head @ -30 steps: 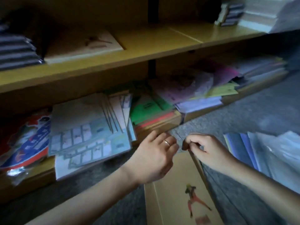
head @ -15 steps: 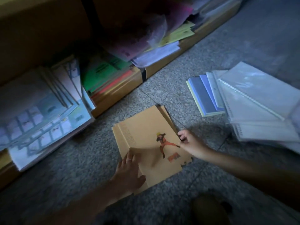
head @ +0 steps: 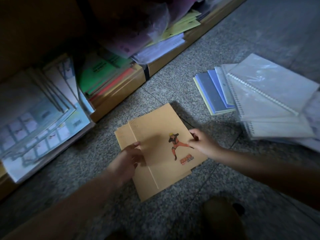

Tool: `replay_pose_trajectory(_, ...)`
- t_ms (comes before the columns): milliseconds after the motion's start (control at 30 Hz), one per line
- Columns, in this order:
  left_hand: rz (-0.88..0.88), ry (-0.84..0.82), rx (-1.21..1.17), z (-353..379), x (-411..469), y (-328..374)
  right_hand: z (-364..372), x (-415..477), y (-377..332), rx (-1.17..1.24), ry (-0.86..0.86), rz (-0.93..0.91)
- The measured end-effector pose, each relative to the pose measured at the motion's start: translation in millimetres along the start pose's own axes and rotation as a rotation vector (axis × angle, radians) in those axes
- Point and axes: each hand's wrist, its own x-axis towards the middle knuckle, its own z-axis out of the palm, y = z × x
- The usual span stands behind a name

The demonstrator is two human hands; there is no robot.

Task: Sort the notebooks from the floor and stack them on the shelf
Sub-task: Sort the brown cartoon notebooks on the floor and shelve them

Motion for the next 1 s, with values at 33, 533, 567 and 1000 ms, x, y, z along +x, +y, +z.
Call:
replay_pose_trajectory(33,-0.029,-0.024,-0.054,-1,-2,6,0,0,1,0.009,0.012,-0.002)
replay_pose_trajectory(533,0.357,-0.372,0.273,34,-36,30,-14,-24,-42,0.52,0.474,-0.394)
replay_pose_trajectory(567,0.414,-0.346,0.273,37,-41,33,-17,-25,-50,0.514,0.477,-0.424)
replay_pose_trajectory(1000,1.181,-0.013,0.122,19,-140,168,-54,-41,-218,0.578,0.167,-0.813)
